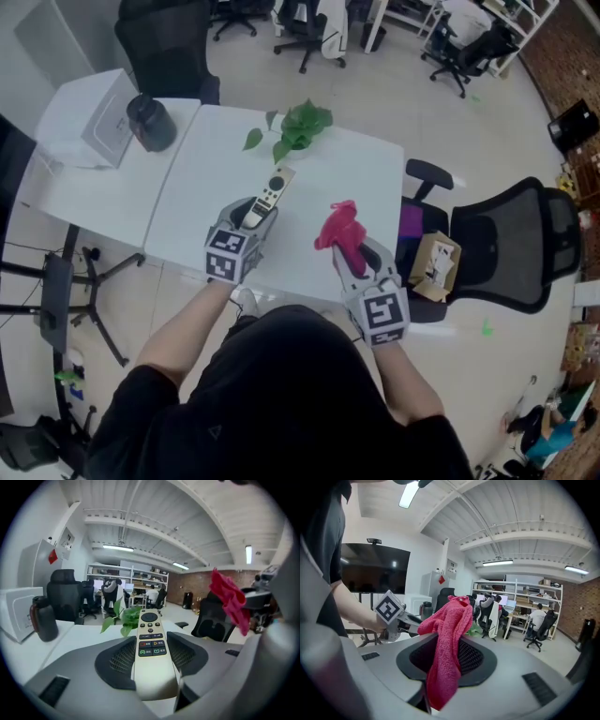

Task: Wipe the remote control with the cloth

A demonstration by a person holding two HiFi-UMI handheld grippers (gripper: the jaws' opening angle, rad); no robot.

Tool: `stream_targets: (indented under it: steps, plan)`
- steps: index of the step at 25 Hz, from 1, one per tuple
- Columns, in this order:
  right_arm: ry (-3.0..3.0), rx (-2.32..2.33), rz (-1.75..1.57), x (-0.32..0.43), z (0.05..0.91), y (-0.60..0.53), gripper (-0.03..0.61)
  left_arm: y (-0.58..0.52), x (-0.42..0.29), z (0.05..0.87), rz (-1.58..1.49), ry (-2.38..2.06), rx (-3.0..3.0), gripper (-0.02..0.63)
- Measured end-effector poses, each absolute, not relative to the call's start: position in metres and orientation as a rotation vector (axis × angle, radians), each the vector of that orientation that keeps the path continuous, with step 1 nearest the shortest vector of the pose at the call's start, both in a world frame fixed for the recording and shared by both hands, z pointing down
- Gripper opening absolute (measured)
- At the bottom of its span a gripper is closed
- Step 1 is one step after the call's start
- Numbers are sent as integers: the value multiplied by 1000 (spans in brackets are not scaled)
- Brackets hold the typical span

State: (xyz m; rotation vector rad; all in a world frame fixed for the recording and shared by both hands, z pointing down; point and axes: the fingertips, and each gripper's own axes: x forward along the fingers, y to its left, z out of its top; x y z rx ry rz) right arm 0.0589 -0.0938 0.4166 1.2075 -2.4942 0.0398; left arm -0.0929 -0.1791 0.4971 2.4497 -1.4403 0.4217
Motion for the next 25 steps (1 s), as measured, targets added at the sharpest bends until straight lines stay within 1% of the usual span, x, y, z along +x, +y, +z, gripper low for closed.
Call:
stream_targets:
  steps: [4, 9, 14, 25]
  plan:
    - [-2456, 1217, 155, 59, 434, -86, 120, -203, -110, 571, 674, -1520, 2333, 210]
    - [-2459, 1205, 171, 61, 443, -78, 120, -219, -126, 649, 888, -1501, 2196, 212]
    - [-2442, 1222, 196, 65, 443, -74, 120, -225, -144, 681, 898, -1531, 2089, 212]
    - [-2388, 1232, 268, 71, 448, -74, 120, -219, -129, 715, 926, -1459, 2075, 213]
